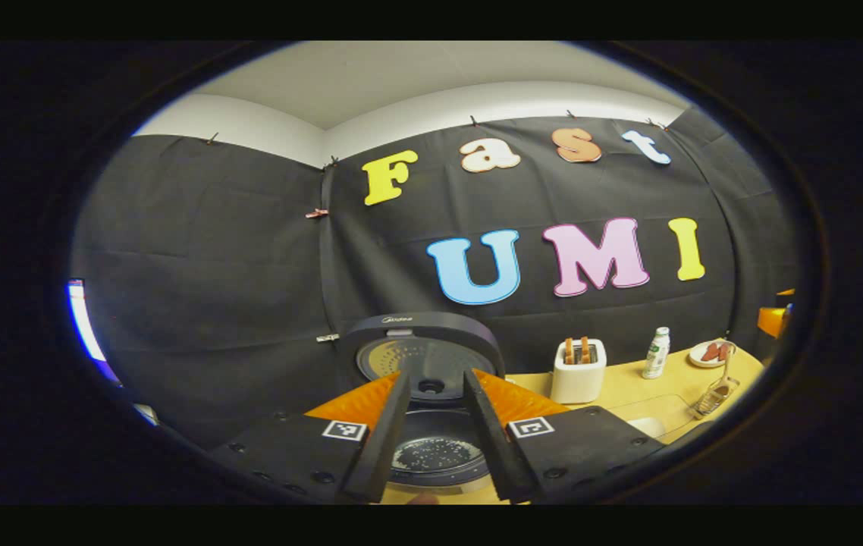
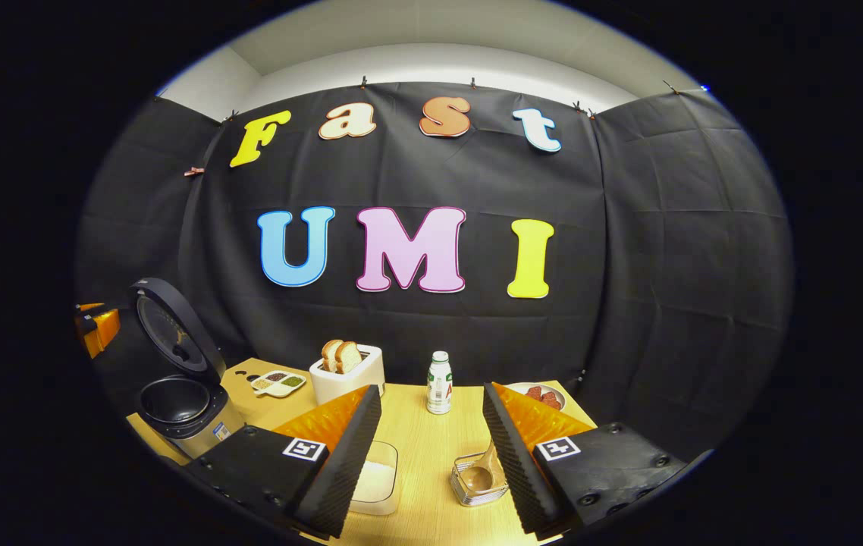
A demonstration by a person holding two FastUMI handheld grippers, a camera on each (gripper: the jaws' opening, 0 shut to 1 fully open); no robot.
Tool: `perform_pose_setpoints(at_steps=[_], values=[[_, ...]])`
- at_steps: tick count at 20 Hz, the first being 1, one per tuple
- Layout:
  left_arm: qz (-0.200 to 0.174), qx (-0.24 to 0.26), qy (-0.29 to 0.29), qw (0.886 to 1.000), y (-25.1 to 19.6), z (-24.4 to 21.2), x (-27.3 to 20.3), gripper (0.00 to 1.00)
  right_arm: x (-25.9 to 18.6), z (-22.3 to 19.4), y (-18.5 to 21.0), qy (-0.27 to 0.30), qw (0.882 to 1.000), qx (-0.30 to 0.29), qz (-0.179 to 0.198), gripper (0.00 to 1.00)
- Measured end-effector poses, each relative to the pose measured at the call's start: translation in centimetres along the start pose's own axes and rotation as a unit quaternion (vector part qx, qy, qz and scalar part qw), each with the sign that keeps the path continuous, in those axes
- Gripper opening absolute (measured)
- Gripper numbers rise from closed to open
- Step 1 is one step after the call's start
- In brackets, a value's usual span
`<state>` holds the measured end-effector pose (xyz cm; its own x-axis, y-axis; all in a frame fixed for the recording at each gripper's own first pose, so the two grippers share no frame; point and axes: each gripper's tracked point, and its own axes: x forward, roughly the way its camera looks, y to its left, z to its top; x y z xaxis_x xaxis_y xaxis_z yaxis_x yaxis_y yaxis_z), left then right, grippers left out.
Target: Close the left gripper, press the button to open the rice cooker; take a wooden spoon from the chopstick holder with the right hand, scoop a spoonful of rice and pour it into the rice cooker, then put the wooden spoon back into the chopstick holder.
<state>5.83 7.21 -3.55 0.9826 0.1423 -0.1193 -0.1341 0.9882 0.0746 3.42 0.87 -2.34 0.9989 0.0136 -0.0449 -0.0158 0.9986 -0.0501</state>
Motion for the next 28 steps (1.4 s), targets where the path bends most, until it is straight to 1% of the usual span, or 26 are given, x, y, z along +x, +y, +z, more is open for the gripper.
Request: perform_pose_setpoints(at_steps=[1, 2, 3, 5, 9, 11, 14, 17, 21, 23, 26, 28], values=[[0.0, -0.006, -0.001, 1.0, -0.1, 0.1, -0.3, 0.64, 0.1, -0.1, -0.2, 0.0, 1.0, 0.001, -0.002, 0.85], [-0.002, -0.013, -0.007, 1.0, -0.3, 0.4, -0.6, 0.7, 0.4, -0.3, -0.5, 0.002, 1.0, -0.001, -0.004, 0.86], [0.0, -0.017, -0.013, 1.0, -0.3, 0.8, -0.9, 0.78, 0.7, -0.4, -0.7, 0.004, 1.0, -0.002, -0.007, 0.86], [-0.003, -0.02, -0.015, 1.0, -0.7, 0.9, -1.4, 0.84, 1.4, -1.0, -1.4, 0.013, 1.0, -0.002, -0.013, 0.86], [-0.013, -0.03, -0.018, 0.999, -1.9, 1.3, -2.2, 0.85, 3.1, -2.0, -3.1, 0.019, 1.0, -0.003, -0.023, 0.86], [-0.022, -0.024, -0.014, 0.999, -2.7, 1.3, -2.5, 0.85, 4.4, -2.8, -3.9, 0.028, 0.999, -0.001, -0.027, 0.86], [-0.022, -0.025, -0.015, 0.999, -2.9, 1.8, -2.8, 0.86, 6.5, -4.2, -5.4, 0.042, 0.999, 0.001, -0.034, 0.86], [-0.019, -0.037, -0.005, 0.999, -3.4, 1.6, -3.0, 0.85, 8.9, -6.3, -6.7, 0.07, 0.996, 0.022, -0.047, 0.86], [-0.013, -0.035, 0.007, 0.999, -3.5, 1.2, -3.2, 0.86, 11.5, -9.3, -7.2, 0.106, 0.992, 0.049, -0.036, 0.86], [-0.009, -0.035, 0.01, 0.999, -3.6, 1.3, -3.1, 0.86, 12.7, -11.0, -7.7, 0.13, 0.989, 0.055, -0.035, 0.86], [-0.004, -0.028, 0.01, 1.0, -3.7, 1.6, -3.4, 0.86, 14.3, -13.5, -8.6, 0.162, 0.983, 0.08, -0.038, 0.86], [-0.002, -0.023, 0.011, 1.0, -3.7, 1.8, -3.7, 0.86, 15.2, -15.2, -9.1, 0.184, 0.979, 0.081, -0.037, 0.87]])
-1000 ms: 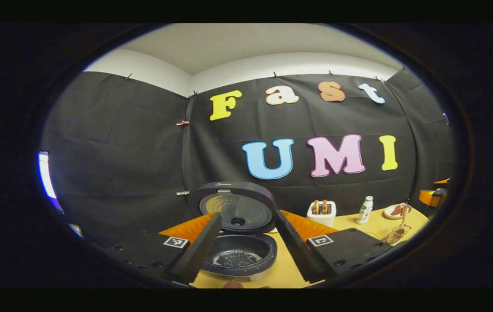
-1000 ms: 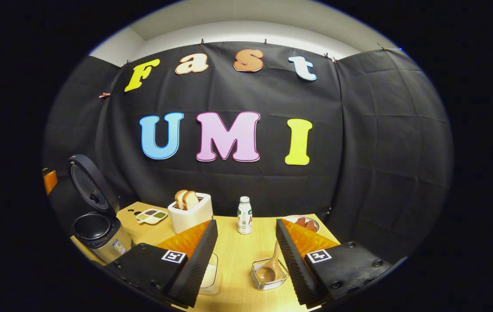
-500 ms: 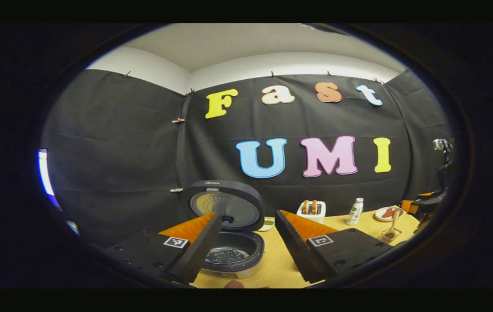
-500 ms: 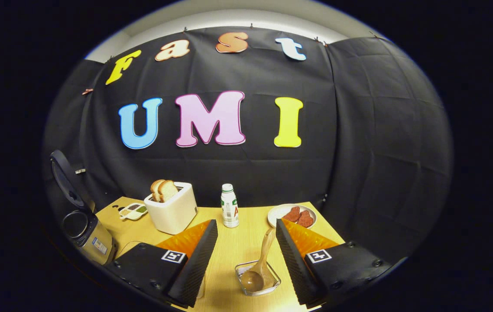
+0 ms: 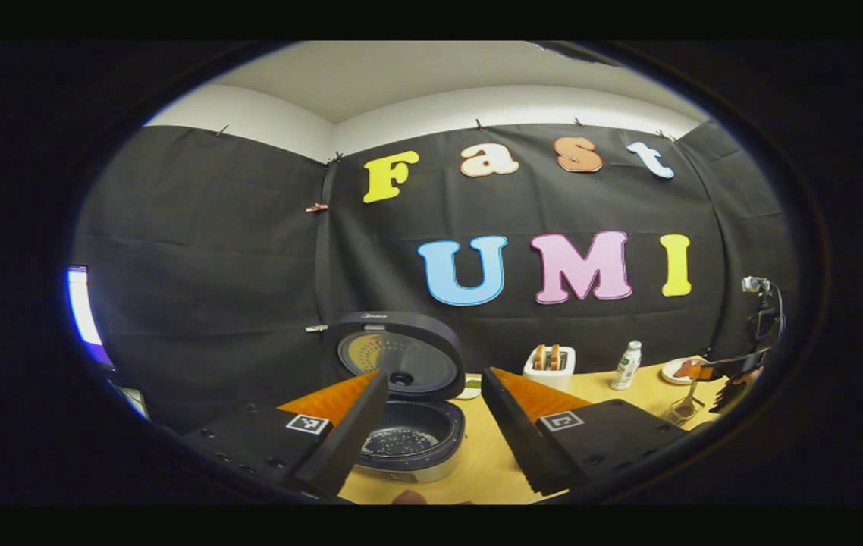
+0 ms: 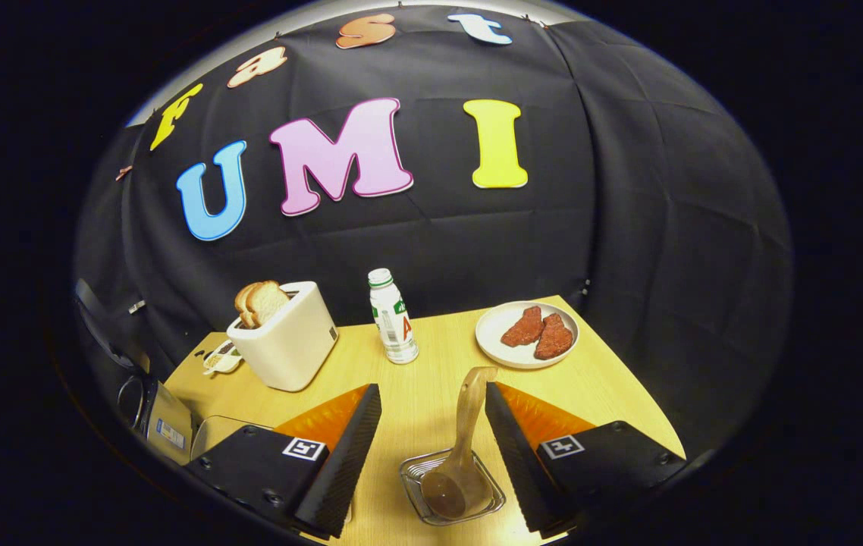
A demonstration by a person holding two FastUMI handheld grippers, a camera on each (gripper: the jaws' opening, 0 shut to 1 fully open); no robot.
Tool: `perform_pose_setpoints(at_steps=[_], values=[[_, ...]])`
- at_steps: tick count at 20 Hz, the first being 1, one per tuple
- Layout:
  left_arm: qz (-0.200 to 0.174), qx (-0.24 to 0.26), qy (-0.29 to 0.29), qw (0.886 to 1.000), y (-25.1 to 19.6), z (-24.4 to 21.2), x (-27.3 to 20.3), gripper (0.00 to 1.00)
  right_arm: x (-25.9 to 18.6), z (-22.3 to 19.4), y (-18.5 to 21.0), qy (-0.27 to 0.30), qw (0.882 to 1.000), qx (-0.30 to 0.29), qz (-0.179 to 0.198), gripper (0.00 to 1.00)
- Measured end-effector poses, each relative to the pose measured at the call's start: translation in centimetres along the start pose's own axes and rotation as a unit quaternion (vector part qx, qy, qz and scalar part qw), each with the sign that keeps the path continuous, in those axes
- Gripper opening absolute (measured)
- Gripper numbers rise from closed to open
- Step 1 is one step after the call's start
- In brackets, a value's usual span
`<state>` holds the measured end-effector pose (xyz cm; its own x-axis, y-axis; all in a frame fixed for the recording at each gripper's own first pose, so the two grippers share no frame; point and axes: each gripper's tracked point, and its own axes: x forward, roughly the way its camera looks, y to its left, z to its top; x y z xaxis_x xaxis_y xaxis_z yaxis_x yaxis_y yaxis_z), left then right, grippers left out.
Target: Close the left gripper, press the button to open the rice cooker; take a wooden spoon from the chopstick holder with the right hand, scoop a spoonful of rice and pour it into the rice cooker, then put the wooden spoon back into the chopstick holder.
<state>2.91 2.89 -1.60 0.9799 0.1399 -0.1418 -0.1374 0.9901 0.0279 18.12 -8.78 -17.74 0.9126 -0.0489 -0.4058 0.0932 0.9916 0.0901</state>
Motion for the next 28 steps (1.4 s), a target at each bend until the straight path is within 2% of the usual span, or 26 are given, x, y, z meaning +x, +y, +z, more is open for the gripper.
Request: perform_pose_setpoints(at_steps=[9, 10, 12, 13, 14, 15, 16, 17, 18, 21, 22, 26, 28], values=[[-0.008, -0.018, 0.018, 1.0, -1.1, -1.5, -0.2, 0.86, 4.7, -3.6, -2.0, 0.063, 0.998, 0.009, 0.001, 0.9], [-0.008, -0.013, 0.017, 1.0, -1.2, -1.4, -0.2, 0.86, 4.8, -4.1, -2.4, 0.076, 0.997, 0.009, -0.007, 0.79], [-0.008, -0.012, 0.022, 1.0, -1.1, -1.9, -0.2, 0.86, 5.4, -4.3, -2.7, 0.082, 0.996, 0.019, -0.008, 0.5], [-0.008, -0.015, 0.025, 1.0, -1.1, -2.1, -0.3, 0.86, 5.5, -4.5, -2.8, 0.084, 0.996, 0.017, -0.013, 0.51], [-0.007, -0.015, 0.028, 0.999, -1.1, -2.3, -0.3, 0.86, 5.5, -4.4, -2.9, 0.083, 0.996, 0.019, -0.011, 0.46], [-0.008, -0.014, 0.031, 0.999, -1.1, -2.5, -0.3, 0.86, 5.6, -4.5, -3.0, 0.085, 0.996, 0.018, -0.016, 0.47], [-0.013, -0.011, 0.037, 0.999, -1.3, -2.8, -0.2, 0.85, 5.6, -4.5, -2.8, 0.085, 0.996, 0.015, -0.014, 0.31], [-0.014, -0.008, 0.039, 0.999, -1.5, -3.0, -0.2, 0.85, 5.2, -4.5, -2.9, 0.088, 0.996, 0.004, -0.015, 0.32], [-0.015, -0.006, 0.041, 0.999, -1.4, -3.0, -0.1, 0.85, 4.7, -4.4, -2.9, 0.088, 0.996, 0.001, -0.016, 0.27], [-0.019, -0.009, 0.043, 0.999, -1.6, -3.3, -0.3, 0.85, 4.4, -4.4, -2.5, 0.09, 0.996, 0.017, -0.009, 0.27], [-0.021, -0.007, 0.044, 0.999, -1.7, -3.4, -0.3, 0.85, 3.8, -4.1, -2.3, 0.09, 0.996, 0.019, -0.007, 0.22], [-0.027, -0.01, 0.044, 0.999, -1.7, -3.6, -0.5, 0.85, 1.7, -3.4, -2.1, 0.078, 0.997, 0.013, -0.009, 0.22], [-0.03, -0.01, 0.044, 0.999, -1.8, -3.6, -0.7, 0.85, 0.5, -3.3, -1.9, 0.074, 0.997, 0.009, -0.009, 0.15]])
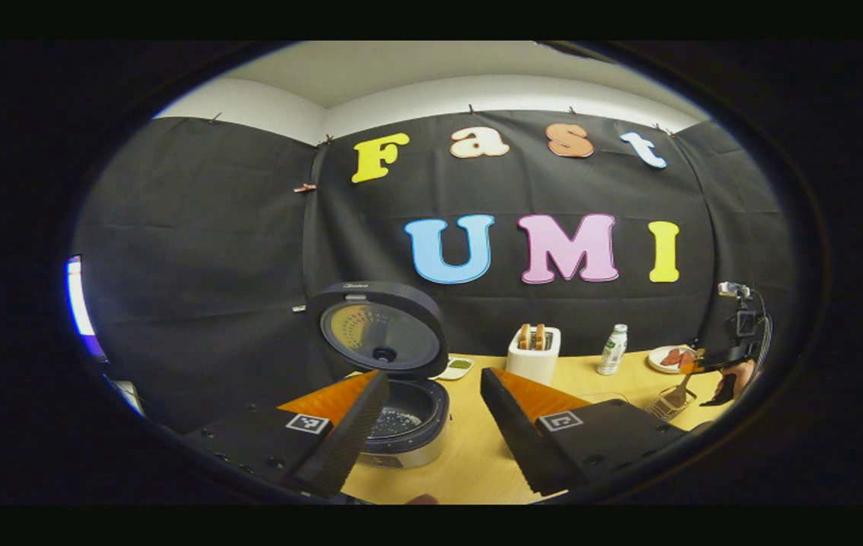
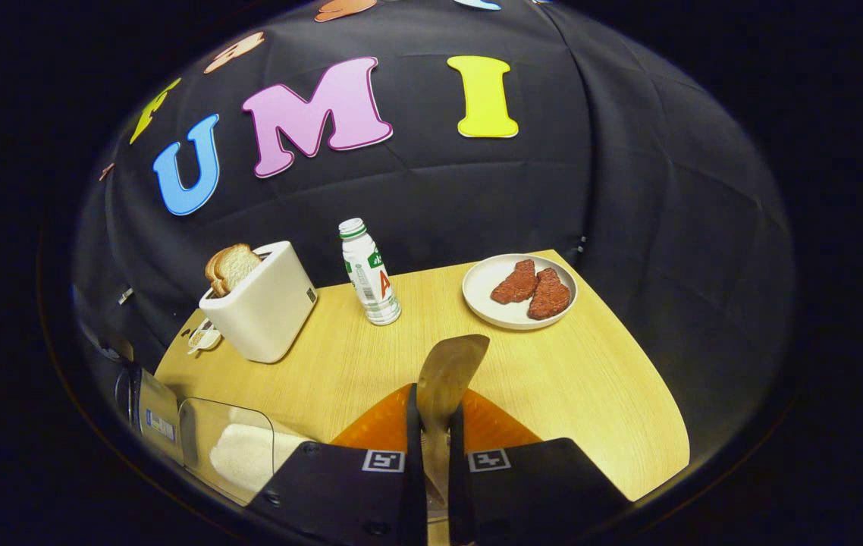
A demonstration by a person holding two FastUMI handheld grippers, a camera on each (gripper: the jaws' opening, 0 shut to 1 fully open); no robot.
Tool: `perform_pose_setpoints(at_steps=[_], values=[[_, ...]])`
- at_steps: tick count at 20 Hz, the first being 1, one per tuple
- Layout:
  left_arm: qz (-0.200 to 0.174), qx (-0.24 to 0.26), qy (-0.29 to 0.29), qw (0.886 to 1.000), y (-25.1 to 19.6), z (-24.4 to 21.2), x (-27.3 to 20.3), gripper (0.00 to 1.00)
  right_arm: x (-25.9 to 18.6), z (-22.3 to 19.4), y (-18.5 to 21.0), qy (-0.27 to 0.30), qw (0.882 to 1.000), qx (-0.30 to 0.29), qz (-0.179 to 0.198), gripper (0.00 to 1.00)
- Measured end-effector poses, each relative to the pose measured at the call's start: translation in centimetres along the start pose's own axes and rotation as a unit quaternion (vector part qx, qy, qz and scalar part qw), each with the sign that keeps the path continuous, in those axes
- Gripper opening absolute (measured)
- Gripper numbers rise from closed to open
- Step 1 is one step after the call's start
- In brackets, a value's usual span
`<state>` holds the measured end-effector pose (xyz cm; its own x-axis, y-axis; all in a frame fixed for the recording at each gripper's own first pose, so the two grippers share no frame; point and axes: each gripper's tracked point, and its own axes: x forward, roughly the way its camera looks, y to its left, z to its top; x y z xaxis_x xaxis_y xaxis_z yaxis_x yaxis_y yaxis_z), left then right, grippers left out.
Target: Close the left gripper, press the button to open the rice cooker; take a wooden spoon from the chopstick holder with the right hand, scoop a spoonful of rice and pour it into the rice cooker, then put the wooden spoon back into the chopstick holder.
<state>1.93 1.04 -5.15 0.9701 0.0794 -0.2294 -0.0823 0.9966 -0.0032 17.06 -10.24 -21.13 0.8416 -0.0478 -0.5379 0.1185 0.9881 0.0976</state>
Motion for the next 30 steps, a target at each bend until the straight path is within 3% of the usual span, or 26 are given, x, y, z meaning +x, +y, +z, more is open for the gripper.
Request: perform_pose_setpoints(at_steps=[4, 9, 18, 24, 30], values=[[-0.007, 0.002, -0.006, 1.0, 0.1, 0.2, -0.6, 0.85, -2.4, 1.5, 0.3, -0.038, 0.999, -0.015, -0.008, 0.16], [-0.008, 0.001, -0.013, 1.0, 0.9, 0.6, -1.2, 0.83, -6.3, 5.8, 2.2, -0.127, 0.991, -0.03, -0.013, 0.15], [-0.007, 0.014, -0.028, 0.999, 2.6, 0.9, -2.5, 0.85, -10.1, 7.0, 13.7, -0.156, 0.984, -0.032, 0.078, 0.15], [-0.01, 0.01, -0.036, 0.999, 3.6, 1.1, -2.9, 0.85, -8.7, 2.4, 20.2, -0.117, 0.984, -0.062, 0.12, 0.15], [-0.009, 0.012, -0.043, 0.999, 5.3, 1.6, -3.5, 0.85, -5.7, -3.7, 21.5, -0.063, 0.987, -0.099, 0.109, 0.15]])
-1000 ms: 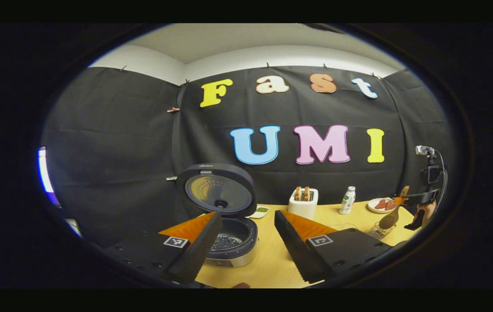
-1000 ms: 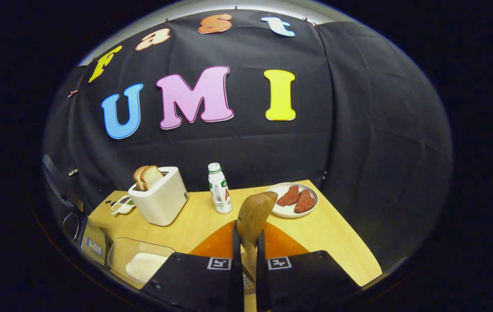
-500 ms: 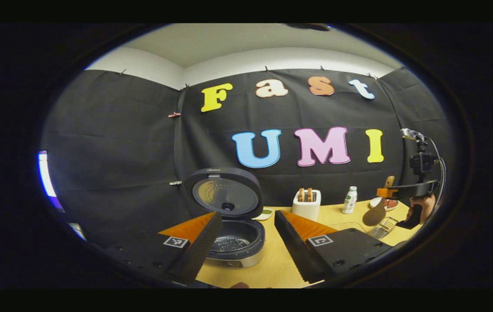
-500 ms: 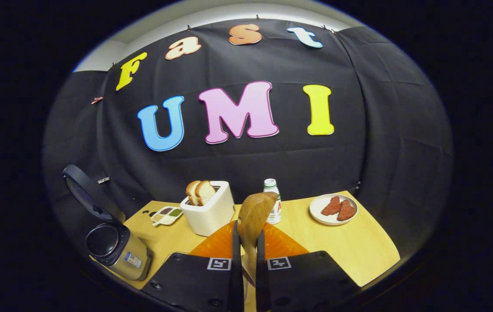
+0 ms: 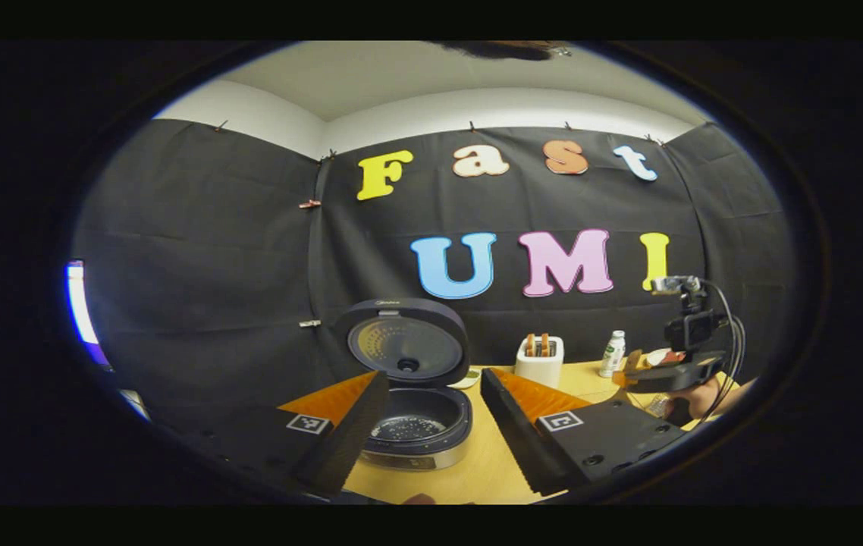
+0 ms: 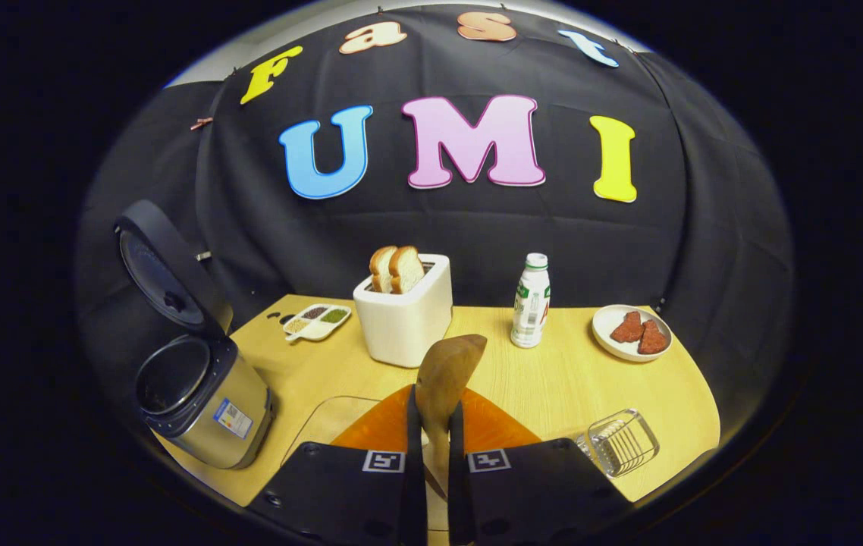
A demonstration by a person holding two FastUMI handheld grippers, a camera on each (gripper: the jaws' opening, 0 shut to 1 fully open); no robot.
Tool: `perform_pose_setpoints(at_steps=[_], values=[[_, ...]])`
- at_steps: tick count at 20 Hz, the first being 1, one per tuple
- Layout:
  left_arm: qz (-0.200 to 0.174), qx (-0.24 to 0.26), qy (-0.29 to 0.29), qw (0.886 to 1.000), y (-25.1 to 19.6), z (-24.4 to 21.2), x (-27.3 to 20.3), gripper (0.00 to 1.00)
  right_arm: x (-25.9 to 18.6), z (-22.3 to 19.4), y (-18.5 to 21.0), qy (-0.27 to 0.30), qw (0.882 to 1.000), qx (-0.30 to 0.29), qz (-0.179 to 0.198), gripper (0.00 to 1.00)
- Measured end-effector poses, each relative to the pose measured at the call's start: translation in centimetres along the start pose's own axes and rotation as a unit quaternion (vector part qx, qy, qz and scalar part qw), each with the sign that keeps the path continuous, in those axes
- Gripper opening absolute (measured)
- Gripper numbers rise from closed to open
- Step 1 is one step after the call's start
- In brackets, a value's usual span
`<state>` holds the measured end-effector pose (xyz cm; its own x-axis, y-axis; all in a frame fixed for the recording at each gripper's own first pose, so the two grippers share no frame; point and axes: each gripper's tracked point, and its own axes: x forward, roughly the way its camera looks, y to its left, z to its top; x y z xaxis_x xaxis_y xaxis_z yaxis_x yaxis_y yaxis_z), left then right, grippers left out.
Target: Close the left gripper, press the button to open the rice cooker; take a wooden spoon from the chopstick holder with the right hand, scoop a spoonful of rice and pour it into the rice cooker, then put the wooden spoon back into the chopstick holder.
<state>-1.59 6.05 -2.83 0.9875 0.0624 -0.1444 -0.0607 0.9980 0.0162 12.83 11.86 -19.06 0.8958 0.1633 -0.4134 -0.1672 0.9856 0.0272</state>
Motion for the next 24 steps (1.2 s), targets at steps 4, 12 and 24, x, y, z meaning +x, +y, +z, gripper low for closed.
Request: perform_pose_setpoints(at_steps=[4, 12, 24], values=[[0.001, 0.003, 0.006, 1.0, 1.3, -0.6, 0.2, 0.85, 0.0, -1.3, 1.2, 0.008, 1.0, -0.003, -0.007, 0.16], [-0.001, -0.003, 0.006, 1.0, 2.7, -0.8, 0.8, 0.85, -0.9, -3.0, 4.0, 0.048, 0.992, 0.114, 0.007, 0.15], [-0.013, -0.006, 0.012, 1.0, 2.5, -1.2, 0.6, 0.87, -0.6, -2.8, 3.0, 0.064, 0.958, 0.281, -0.001, 0.15]])
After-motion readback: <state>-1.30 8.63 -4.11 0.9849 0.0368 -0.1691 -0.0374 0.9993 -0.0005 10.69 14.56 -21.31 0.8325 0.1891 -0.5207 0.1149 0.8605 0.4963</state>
